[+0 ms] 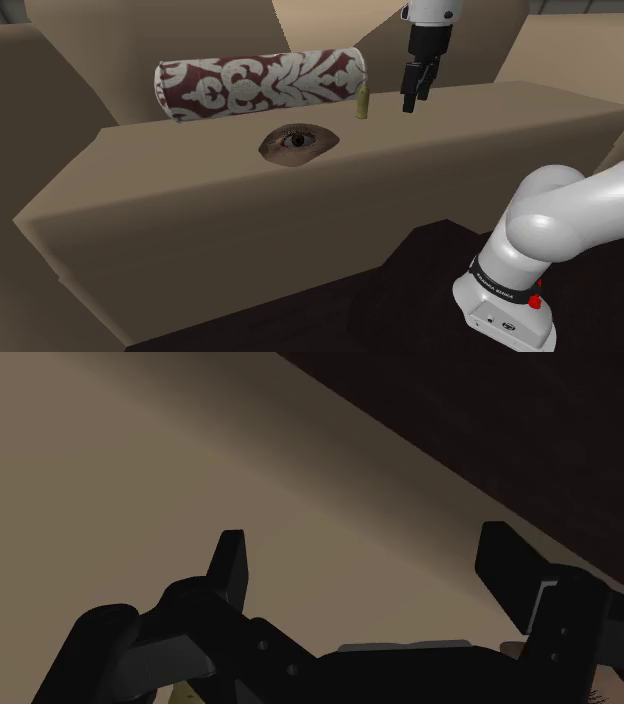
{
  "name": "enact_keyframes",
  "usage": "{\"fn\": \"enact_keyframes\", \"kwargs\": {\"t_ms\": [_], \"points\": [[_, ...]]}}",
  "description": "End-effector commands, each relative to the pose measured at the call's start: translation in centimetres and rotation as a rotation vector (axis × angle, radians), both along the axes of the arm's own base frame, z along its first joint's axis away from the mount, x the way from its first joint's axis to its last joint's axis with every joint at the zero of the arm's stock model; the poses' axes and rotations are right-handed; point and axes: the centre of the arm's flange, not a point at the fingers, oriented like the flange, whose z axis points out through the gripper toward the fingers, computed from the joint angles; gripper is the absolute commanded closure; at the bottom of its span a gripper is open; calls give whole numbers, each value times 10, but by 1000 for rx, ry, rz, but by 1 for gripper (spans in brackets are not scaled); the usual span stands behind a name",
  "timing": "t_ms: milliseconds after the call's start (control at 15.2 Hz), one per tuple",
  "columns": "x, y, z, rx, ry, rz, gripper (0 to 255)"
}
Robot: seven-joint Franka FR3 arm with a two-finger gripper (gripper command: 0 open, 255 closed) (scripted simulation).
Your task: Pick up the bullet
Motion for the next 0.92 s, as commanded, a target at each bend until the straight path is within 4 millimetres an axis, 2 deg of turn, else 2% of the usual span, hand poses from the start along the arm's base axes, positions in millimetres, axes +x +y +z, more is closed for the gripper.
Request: {"fn": "enact_keyframes", "kwargs": {"t_ms": [0, 396, 858], "points": [[0, 0, 0, 0, 0, 0, 0], [60, -21, -10, -4, -108, -168, 0], [124, -58, -14, -9, -234, -364, 0]]}}
